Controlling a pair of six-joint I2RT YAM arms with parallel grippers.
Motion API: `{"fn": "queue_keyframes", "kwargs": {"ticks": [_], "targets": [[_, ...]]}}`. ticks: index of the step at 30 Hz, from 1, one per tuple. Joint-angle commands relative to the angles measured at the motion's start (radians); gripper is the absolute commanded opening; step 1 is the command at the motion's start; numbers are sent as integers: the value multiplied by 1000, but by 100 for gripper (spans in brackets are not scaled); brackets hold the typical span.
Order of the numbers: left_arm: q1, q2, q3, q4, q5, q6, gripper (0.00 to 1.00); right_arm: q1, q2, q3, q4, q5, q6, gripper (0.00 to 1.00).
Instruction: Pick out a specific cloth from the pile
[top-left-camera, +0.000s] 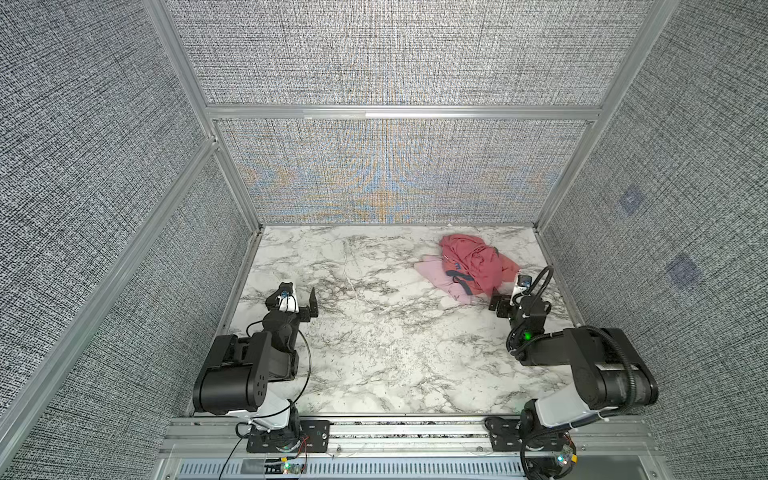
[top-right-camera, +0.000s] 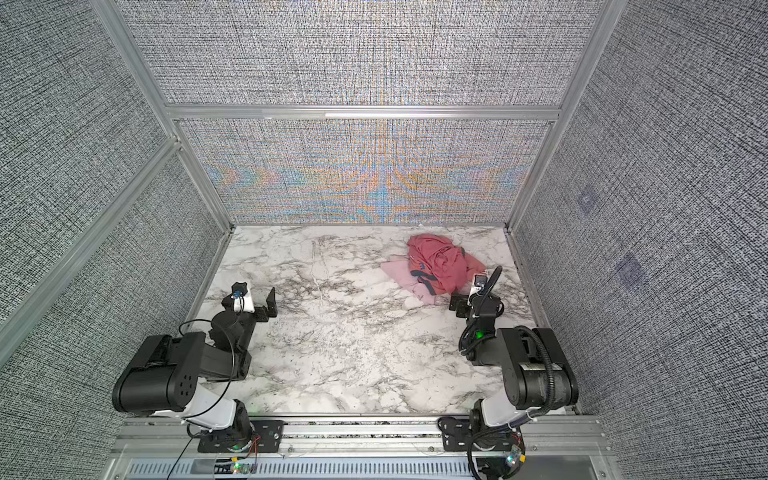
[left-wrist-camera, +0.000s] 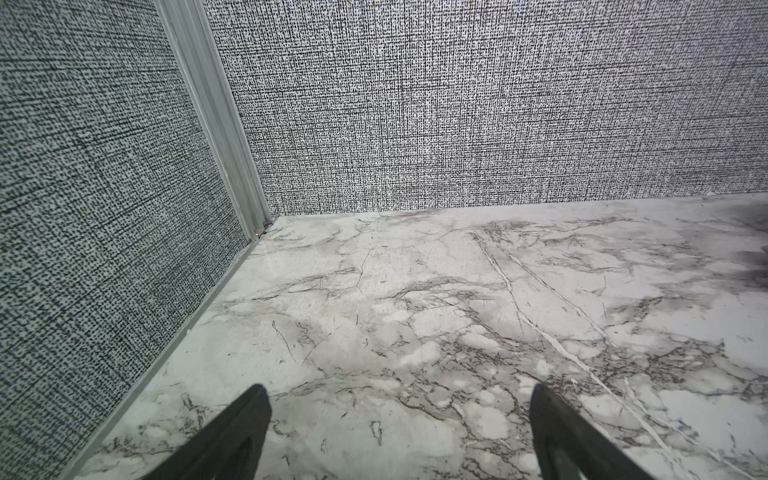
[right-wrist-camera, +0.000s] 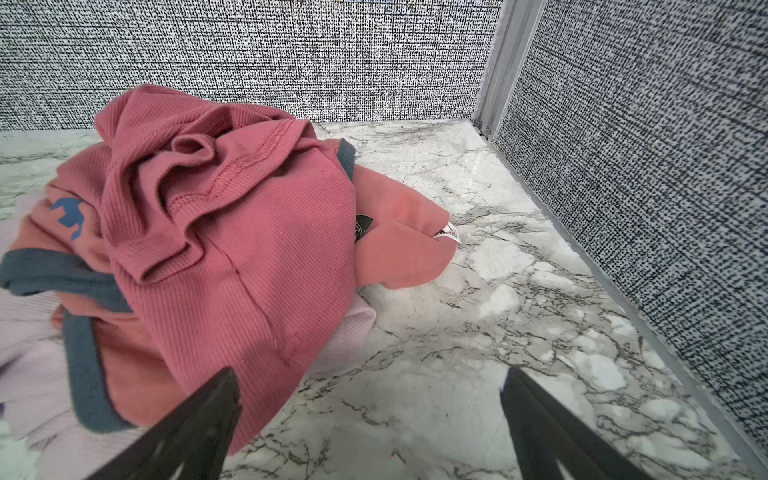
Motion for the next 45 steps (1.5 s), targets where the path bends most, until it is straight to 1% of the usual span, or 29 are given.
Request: {"fn": "queue_keyframes", "kwargs": {"ticks": [1,23,26,28,29,30,32,33,35,37,39,41,43,45], "targets": [[0,-2,-2,26,12,8,99,0,0,2,25,2,3,100],[1,-1,1,19,12,8,99,-1,1,5,19,0,4,99],[1,-3,1,18,14,7,99,-24,-1,15,-3,-50,15,99],[0,-9,2,17,7,8,91,-23,-3,10,4,-48,14,97],[0,-37,12,-30,-5,4,89,-19,-16,13,-3,-32,16,94],[0,-73,21,-75,-31,-5,87,-13,-43,21,-37,-17,13,94],[-1,-207,48,-232,-103,-17,76,1,-155,75,-216,17,5,93],[-6,-275,67,-317,-128,-36,74,8,-200,113,-316,34,12,90],[-10,-418,125,-500,-161,-139,72,23,-283,194,-509,8,52,85],[-25,-491,169,-595,-149,-192,70,68,-321,266,-635,18,75,83],[-49,-519,216,-674,-155,-225,69,134,-320,355,-775,38,70,82],[-78,-509,285,-774,-147,-241,69,215,-281,454,-905,68,69,80],[-109,-478,349,-869,-153,-260,68,280,-223,535,-993,45,80,79],[-130,-444,398,-931,-137,-293,67,338,-138,601,-1042,-10,71,75]]}}
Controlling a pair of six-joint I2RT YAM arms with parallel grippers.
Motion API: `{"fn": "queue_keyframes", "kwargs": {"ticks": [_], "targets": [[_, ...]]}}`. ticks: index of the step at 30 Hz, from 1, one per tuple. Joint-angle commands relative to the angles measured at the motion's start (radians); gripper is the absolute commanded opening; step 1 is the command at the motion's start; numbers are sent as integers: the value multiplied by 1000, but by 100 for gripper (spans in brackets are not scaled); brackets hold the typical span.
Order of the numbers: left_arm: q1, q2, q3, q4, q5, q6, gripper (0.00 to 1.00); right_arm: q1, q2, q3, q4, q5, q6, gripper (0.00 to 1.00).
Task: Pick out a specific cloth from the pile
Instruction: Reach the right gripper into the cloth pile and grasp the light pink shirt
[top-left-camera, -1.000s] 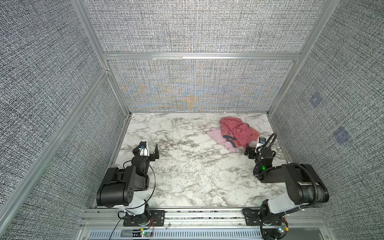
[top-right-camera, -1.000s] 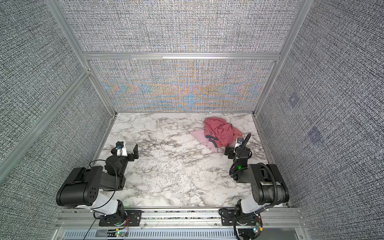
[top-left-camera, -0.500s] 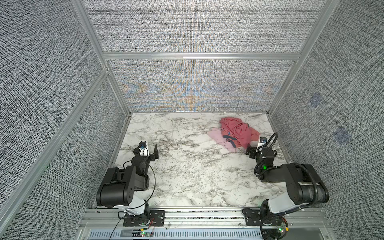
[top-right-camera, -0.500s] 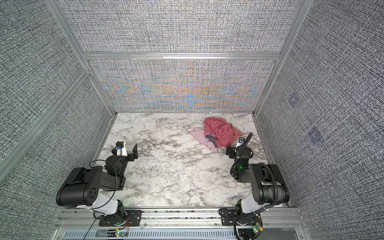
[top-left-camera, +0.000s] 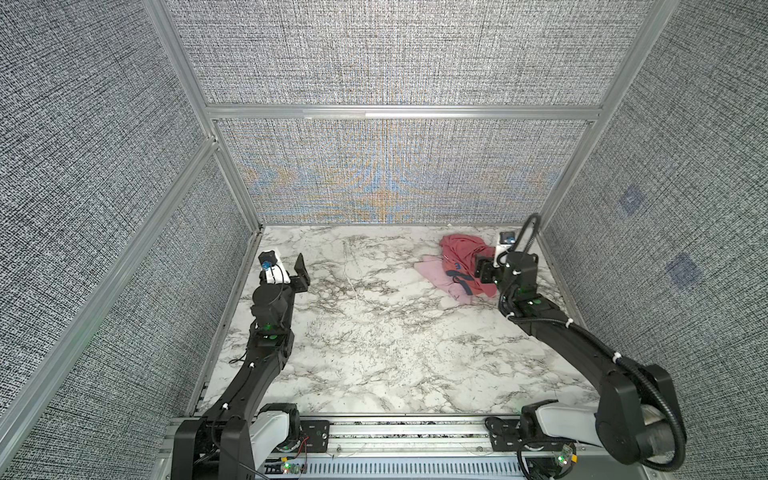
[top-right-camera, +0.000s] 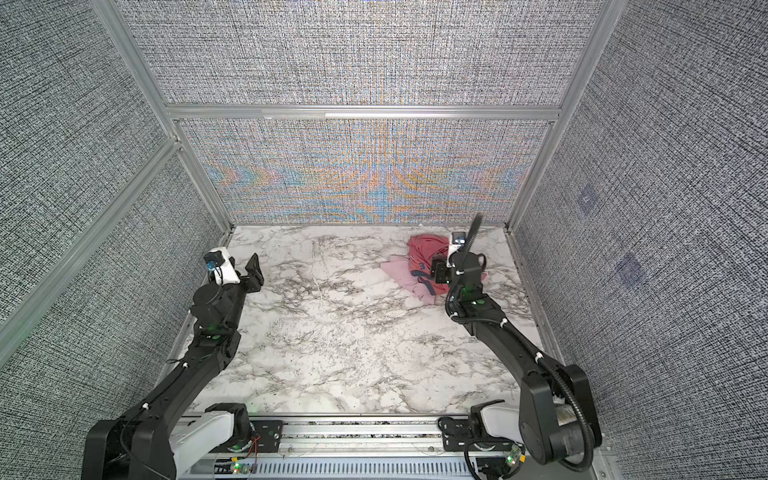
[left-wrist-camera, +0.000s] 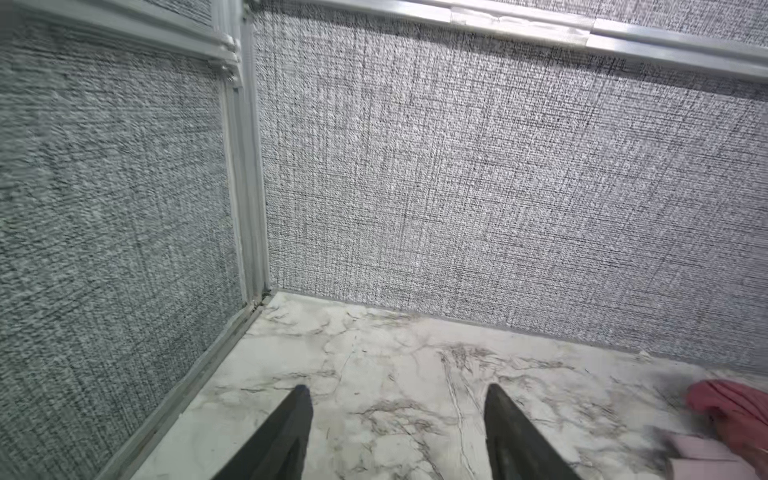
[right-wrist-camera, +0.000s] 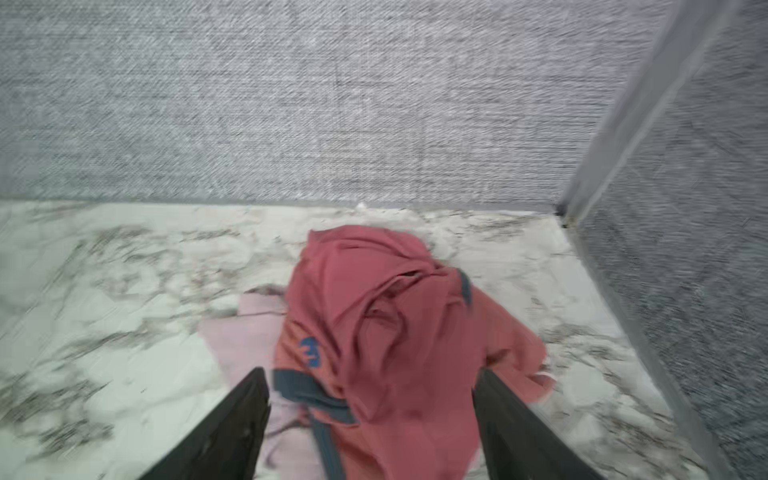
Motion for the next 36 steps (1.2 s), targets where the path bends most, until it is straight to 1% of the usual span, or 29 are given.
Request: {"fn": "queue_keyframes", "kwargs": {"ticks": [1,4,7,12,15,19,20,26,36], "targets": [[-24,38,62,-210,21,-83,67,75,110,102,-242,-40,12,73],[-48,62,90,-242,60,-115,67,139,253,204,-327,-32,38,68],[-59,70,97,-255,90,-127,67,175,368,265,-352,-39,65,63],[-64,65,96,-262,104,-128,67,196,472,324,-394,-20,99,54],[-64,68,100,-269,129,-130,67,195,483,326,-408,16,117,53],[-65,72,98,-275,137,-133,67,187,494,327,-432,32,136,46],[-65,71,96,-274,136,-134,67,184,496,328,-438,35,140,45],[-65,80,73,-251,131,-145,67,169,484,307,-437,69,161,44],[-65,93,80,-245,142,-159,67,137,535,329,-411,92,170,43]]}}
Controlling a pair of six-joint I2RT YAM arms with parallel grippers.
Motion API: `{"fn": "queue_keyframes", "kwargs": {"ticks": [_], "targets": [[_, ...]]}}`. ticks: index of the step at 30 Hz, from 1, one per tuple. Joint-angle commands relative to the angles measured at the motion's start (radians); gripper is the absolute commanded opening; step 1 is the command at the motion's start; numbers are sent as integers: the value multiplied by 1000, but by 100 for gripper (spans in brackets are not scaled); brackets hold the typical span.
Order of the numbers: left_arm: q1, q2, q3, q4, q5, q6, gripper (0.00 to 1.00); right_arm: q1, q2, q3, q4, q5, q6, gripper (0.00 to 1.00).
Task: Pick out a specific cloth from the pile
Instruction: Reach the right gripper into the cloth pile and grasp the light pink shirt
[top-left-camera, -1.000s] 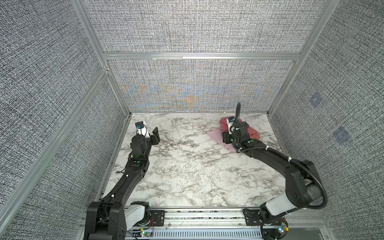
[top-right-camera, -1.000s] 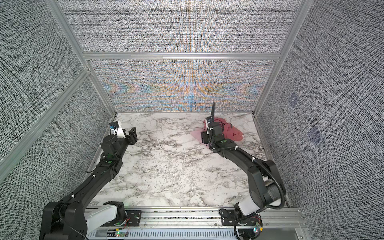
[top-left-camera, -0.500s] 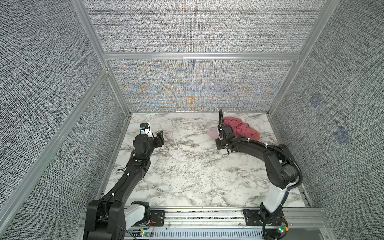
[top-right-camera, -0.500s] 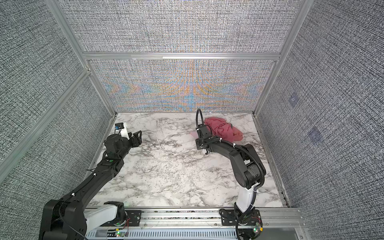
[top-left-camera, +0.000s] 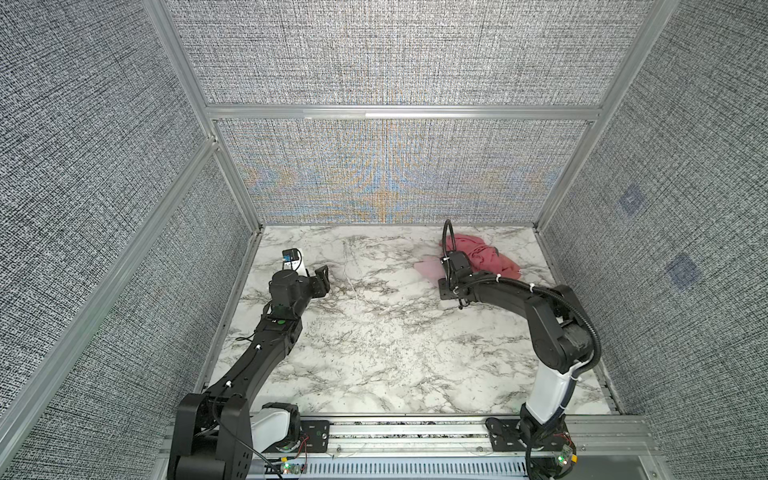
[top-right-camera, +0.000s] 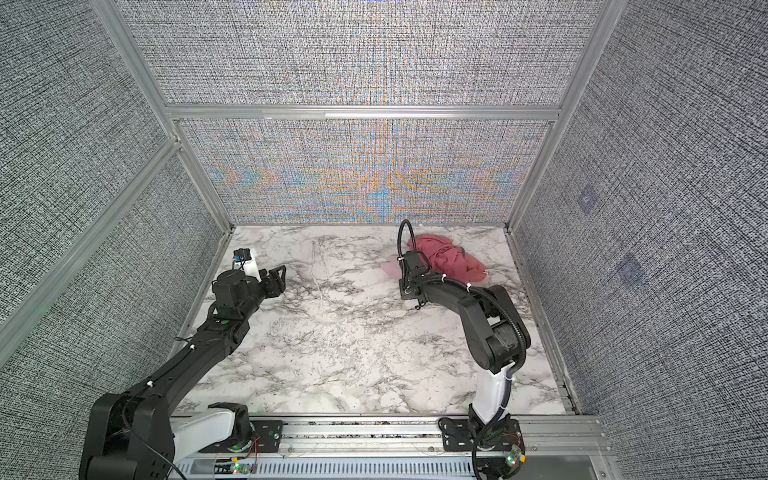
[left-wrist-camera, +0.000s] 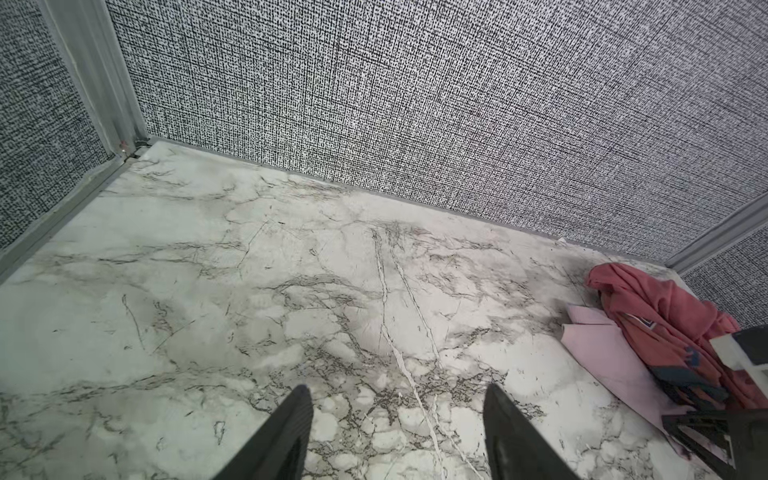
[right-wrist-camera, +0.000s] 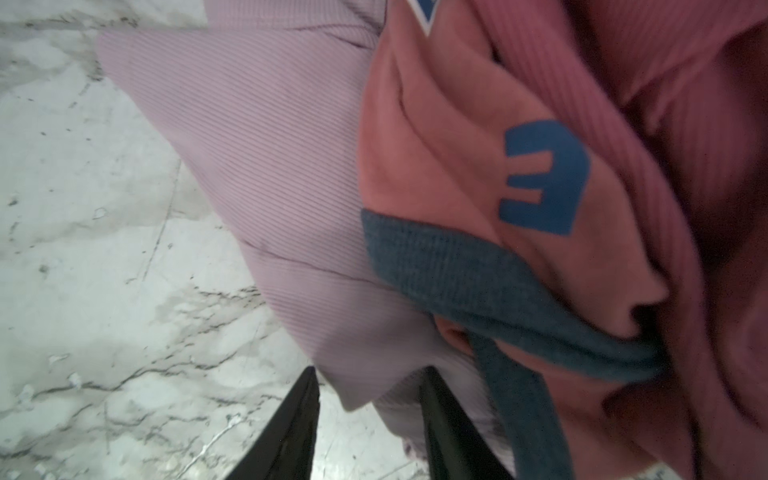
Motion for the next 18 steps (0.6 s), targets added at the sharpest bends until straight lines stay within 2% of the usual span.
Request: {"fn": "queue_keyframes", "kwargs": {"ticks": [1,3,5,8,9,18], "targets": [[0,1,6,29,4,-9,67,-9,14,10,21,18,17,42],[0,-2,7,25,1,-9,67,-12,25,13,34,16,18,36],[0,-5,7,21,-2,-10,67,-15,38,18,49,18,23,26],[0,-8,9,17,-4,-8,67,-17,47,24,62,27,28,4],[0,-8,11,14,-4,-7,67,-17,45,24,64,34,34,0],[-1,-22,20,1,-19,-4,67,-25,-162,-88,143,-16,55,0]]}}
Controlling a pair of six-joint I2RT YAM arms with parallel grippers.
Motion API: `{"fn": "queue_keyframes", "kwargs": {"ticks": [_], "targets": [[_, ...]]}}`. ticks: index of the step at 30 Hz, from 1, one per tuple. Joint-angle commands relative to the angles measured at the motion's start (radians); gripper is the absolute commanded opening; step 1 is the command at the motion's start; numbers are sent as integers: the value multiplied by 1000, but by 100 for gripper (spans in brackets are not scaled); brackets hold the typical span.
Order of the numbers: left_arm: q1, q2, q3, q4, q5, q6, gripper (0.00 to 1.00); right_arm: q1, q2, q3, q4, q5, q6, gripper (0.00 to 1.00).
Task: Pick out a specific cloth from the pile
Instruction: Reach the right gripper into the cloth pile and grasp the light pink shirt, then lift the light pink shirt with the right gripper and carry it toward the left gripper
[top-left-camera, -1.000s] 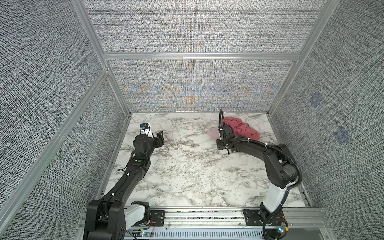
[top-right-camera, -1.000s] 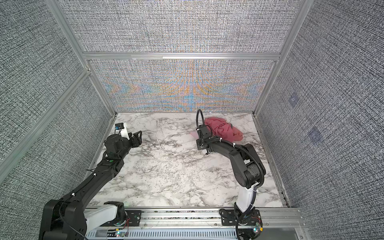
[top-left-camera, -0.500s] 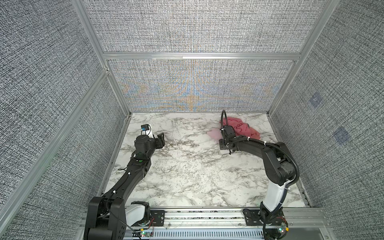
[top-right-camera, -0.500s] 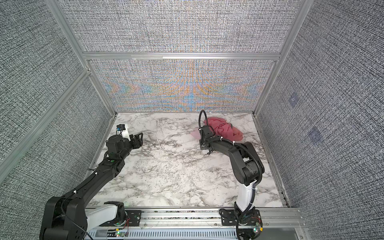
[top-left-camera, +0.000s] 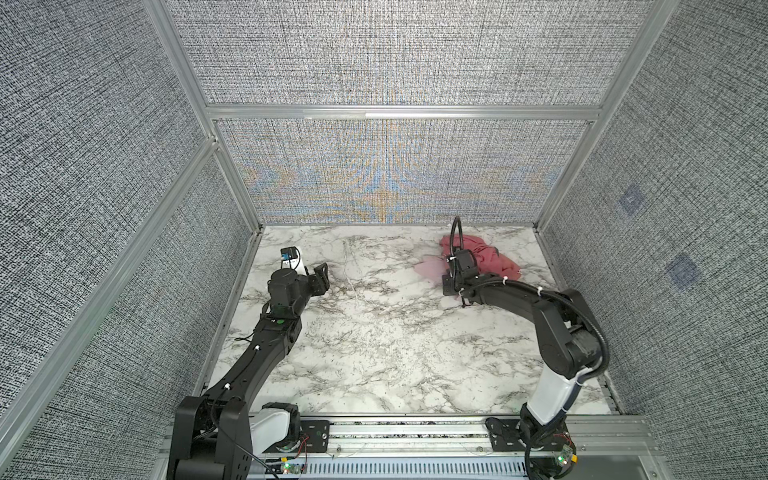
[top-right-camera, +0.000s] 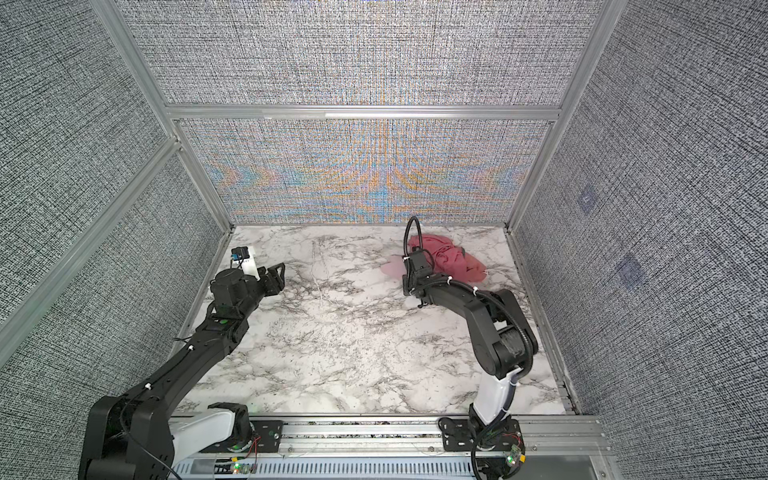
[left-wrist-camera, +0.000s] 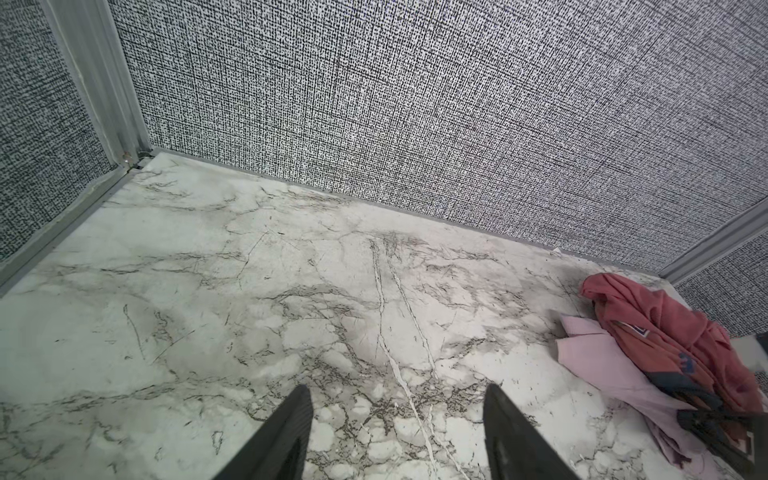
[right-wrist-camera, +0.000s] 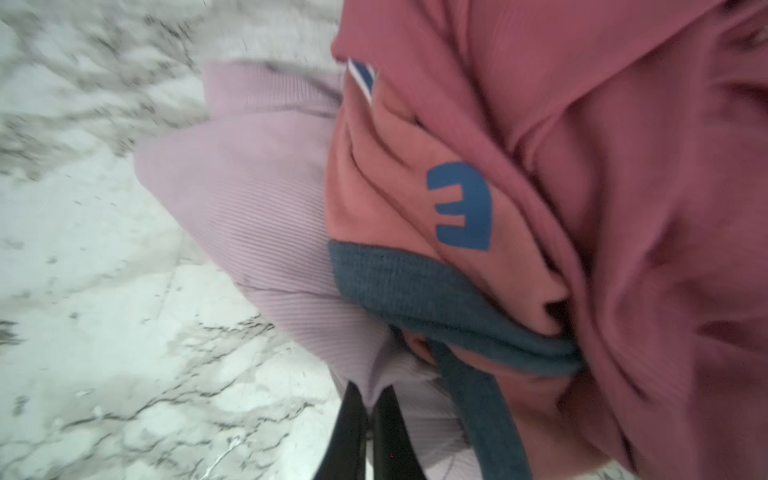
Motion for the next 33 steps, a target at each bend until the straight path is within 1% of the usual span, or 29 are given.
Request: {"fn": "queue_keyframes", "kwargs": {"ticks": [1,5,8,16,21,27,30,33], "targets": [[0,-6,8,3,-13,1,67,-9,-79,-21,45,-35,28,0],[0,-6,17,-1,-14,2,67,-49,-167,-36,37,-118,46,0],[-1,-5,21,-3,-11,1,67,-97,-224,-33,31,-203,61,0],[0,-14,34,-23,1,-1,67,-203,-340,37,16,-384,86,0],[0,-30,38,-30,2,-1,67,-210,-401,110,-19,-493,107,0],[0,-56,42,-38,-2,2,67,-210,-440,189,-58,-592,130,0],[0,-71,54,-66,-11,3,68,-210,-439,208,-42,-622,148,0],[0,-90,80,-113,-32,2,67,-197,-404,262,-52,-699,148,0]]}}
